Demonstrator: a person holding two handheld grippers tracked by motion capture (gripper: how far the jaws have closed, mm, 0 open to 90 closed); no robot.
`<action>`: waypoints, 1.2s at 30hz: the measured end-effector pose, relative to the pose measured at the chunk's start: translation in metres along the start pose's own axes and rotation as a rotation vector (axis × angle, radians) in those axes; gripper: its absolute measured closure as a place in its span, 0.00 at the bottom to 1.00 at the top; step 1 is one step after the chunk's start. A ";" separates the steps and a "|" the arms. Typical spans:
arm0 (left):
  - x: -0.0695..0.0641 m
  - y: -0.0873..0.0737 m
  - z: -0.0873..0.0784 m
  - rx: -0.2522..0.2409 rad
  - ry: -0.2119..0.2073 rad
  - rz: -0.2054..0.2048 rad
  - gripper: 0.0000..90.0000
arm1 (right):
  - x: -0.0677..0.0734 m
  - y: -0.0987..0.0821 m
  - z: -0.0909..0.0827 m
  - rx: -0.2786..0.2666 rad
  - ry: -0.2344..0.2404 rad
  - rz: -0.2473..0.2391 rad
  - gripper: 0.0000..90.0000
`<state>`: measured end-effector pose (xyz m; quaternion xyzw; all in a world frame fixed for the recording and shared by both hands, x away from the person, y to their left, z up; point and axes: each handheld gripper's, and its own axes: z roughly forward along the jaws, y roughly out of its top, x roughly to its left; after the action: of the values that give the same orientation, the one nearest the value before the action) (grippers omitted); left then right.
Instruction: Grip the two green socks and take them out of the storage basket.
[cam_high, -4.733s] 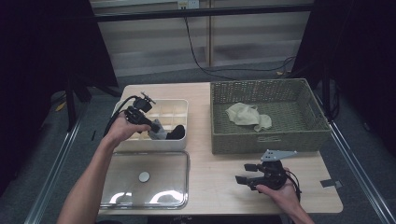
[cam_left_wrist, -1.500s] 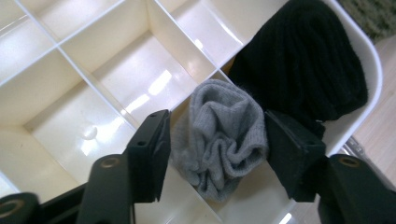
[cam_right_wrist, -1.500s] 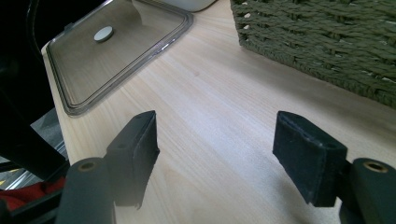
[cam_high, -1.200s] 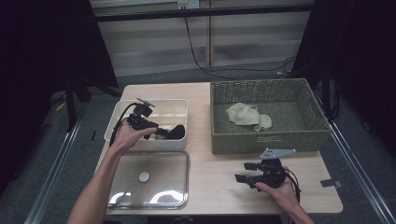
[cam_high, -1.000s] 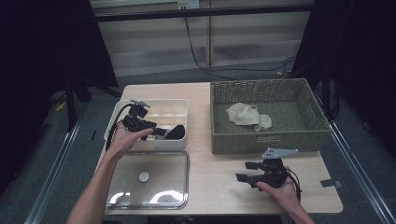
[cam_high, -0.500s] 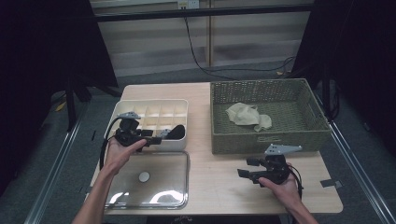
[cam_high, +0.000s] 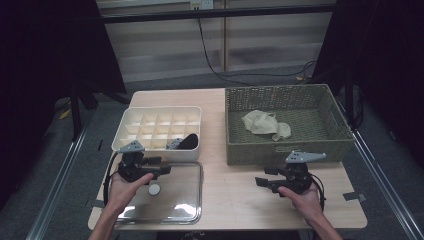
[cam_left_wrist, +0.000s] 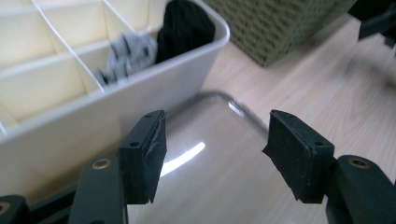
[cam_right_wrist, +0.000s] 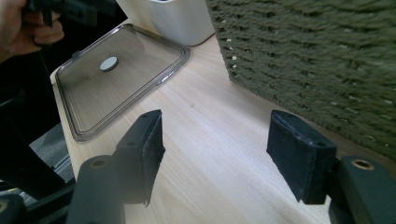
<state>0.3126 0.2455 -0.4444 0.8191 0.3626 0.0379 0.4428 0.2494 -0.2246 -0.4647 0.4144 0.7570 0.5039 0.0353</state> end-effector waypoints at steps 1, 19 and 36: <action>-0.002 -0.005 0.000 -0.007 0.012 -0.003 0.42 | 0.000 0.000 0.000 0.003 -0.001 -0.003 0.44; -0.046 -0.040 0.010 -0.007 -0.094 0.008 0.37 | -0.002 0.018 -0.016 -0.056 -0.008 -0.011 0.56; -0.052 -0.044 0.008 -0.002 -0.071 0.015 0.32 | -0.009 0.063 -0.034 -0.093 -0.031 -0.046 0.53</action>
<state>0.2531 0.2228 -0.4686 0.8222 0.3405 0.0122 0.4559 0.2766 -0.2459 -0.4017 0.4027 0.7413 0.5314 0.0777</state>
